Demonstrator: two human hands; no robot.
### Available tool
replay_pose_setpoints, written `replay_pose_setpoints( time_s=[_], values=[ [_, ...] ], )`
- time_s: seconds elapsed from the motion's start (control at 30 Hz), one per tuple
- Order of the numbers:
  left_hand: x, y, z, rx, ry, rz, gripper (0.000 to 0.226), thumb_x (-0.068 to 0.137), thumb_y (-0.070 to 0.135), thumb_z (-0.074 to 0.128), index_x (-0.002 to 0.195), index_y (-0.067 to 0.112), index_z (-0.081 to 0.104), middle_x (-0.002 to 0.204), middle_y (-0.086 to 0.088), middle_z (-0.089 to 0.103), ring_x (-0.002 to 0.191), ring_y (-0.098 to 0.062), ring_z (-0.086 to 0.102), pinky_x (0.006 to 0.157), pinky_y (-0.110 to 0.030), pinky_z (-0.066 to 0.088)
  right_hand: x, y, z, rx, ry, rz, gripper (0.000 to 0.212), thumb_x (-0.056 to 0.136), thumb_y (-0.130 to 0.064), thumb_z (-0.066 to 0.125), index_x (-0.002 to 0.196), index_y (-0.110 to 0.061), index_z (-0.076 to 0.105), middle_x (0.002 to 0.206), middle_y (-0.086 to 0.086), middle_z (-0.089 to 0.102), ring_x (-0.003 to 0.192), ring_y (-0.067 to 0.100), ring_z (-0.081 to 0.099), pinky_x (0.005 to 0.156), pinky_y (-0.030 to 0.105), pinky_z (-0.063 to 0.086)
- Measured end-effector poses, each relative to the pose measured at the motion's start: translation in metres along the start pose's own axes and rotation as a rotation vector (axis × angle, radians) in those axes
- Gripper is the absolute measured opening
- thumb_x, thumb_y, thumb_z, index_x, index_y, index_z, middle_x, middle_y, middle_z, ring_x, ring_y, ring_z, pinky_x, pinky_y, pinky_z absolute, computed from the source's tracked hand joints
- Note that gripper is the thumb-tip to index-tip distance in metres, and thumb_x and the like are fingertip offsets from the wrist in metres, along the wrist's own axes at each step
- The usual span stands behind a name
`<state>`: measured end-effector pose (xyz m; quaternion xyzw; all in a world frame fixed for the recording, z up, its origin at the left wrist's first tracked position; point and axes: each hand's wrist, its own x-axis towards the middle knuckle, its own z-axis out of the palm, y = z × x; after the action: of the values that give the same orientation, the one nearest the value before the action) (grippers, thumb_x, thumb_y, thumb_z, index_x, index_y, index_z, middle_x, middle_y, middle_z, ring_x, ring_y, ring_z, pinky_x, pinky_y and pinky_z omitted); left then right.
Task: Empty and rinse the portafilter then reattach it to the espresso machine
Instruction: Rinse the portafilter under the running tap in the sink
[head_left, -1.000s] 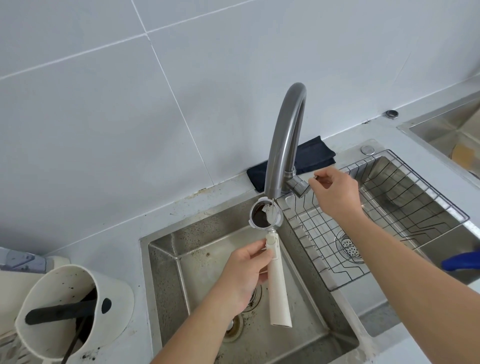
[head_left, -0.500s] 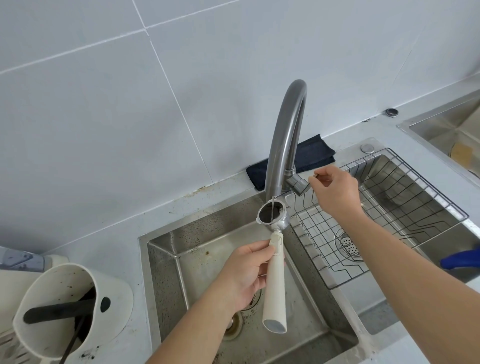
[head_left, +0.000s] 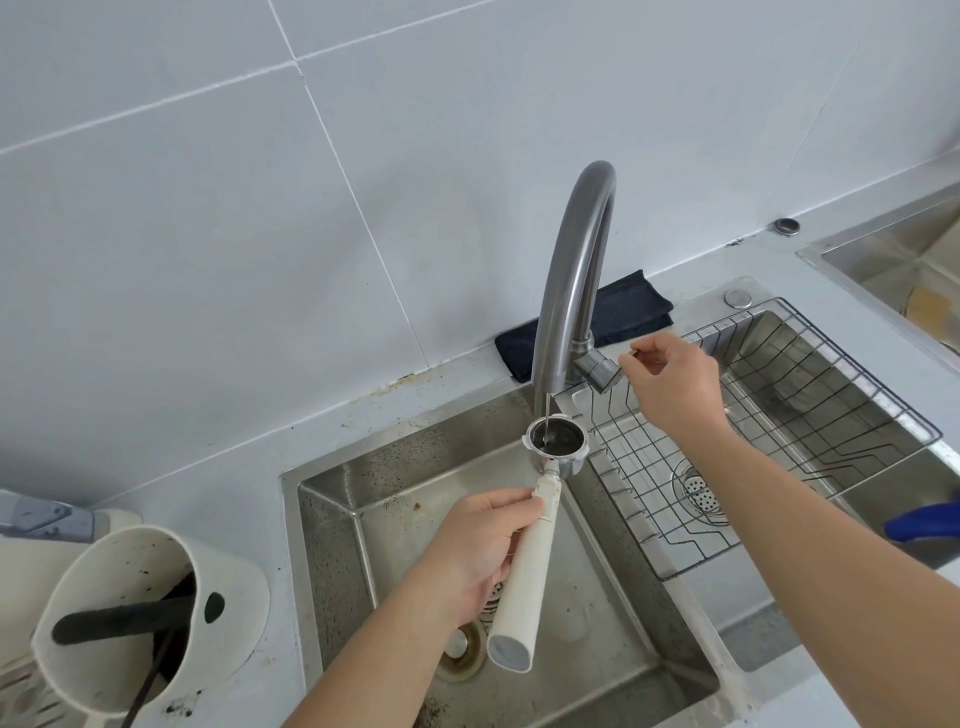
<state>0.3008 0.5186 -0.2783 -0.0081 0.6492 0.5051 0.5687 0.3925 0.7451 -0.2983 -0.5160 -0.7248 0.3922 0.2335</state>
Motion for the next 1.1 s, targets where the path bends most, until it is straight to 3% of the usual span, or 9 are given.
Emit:
replay_pose_setpoints(
  time_s=[0.23, 0.47, 0.8, 1.0, 1.1],
  values=[
    [-0.007, 0.004, -0.008, 0.093, 0.031, 0.021, 0.019, 0.084, 0.010, 0.070, 0.074, 0.022, 0.080, 0.074, -0.011, 0.070, 0.059, -0.022, 0.060, 0.055, -0.031, 0.052, 0.001, 0.001, 0.001, -0.013, 0.004, -0.002, 0.009, 0.091, -0.025, 0.066, 0.098, -0.020, 0.066, 0.085, -0.008, 0.067, 0.075, 0.000, 0.059, 0.066, 0.016, 0.042],
    [-0.015, 0.006, -0.013, 0.216, 0.032, 0.096, 0.025, 0.086, 0.012, 0.067, 0.076, 0.031, 0.080, 0.078, -0.010, 0.071, 0.062, -0.023, 0.061, 0.059, -0.033, 0.055, 0.001, 0.001, 0.001, -0.026, 0.002, -0.005, 0.012, 0.091, -0.025, 0.066, 0.101, -0.019, 0.066, 0.086, -0.006, 0.068, 0.078, 0.006, 0.061, 0.072, 0.022, 0.045],
    [-0.011, 0.000, -0.021, 0.251, 0.081, 0.211, 0.028, 0.089, 0.009, 0.065, 0.089, 0.035, 0.075, 0.101, -0.010, 0.074, 0.076, -0.020, 0.066, 0.069, -0.036, 0.059, 0.001, 0.002, 0.001, -0.028, -0.001, -0.008, 0.015, 0.091, -0.026, 0.066, 0.104, -0.017, 0.067, 0.086, -0.007, 0.067, 0.080, 0.007, 0.061, 0.071, 0.020, 0.044],
    [-0.005, -0.004, -0.017, 0.196, 0.065, 0.223, 0.032, 0.090, 0.009, 0.064, 0.086, 0.039, 0.076, 0.097, 0.000, 0.076, 0.084, -0.018, 0.067, 0.083, -0.038, 0.057, 0.000, 0.001, 0.001, -0.021, -0.001, -0.002, 0.015, 0.091, -0.025, 0.066, 0.104, -0.017, 0.067, 0.086, -0.007, 0.067, 0.080, 0.008, 0.062, 0.073, 0.023, 0.046],
    [-0.004, -0.004, -0.011, 0.135, 0.037, 0.203, 0.031, 0.091, 0.005, 0.062, 0.091, 0.032, 0.076, 0.084, 0.005, 0.074, 0.075, -0.013, 0.064, 0.072, -0.030, 0.056, 0.000, 0.000, 0.001, -0.024, 0.002, 0.000, 0.013, 0.091, -0.026, 0.065, 0.101, -0.019, 0.066, 0.083, -0.010, 0.066, 0.076, 0.003, 0.060, 0.072, 0.022, 0.045]
  ],
)
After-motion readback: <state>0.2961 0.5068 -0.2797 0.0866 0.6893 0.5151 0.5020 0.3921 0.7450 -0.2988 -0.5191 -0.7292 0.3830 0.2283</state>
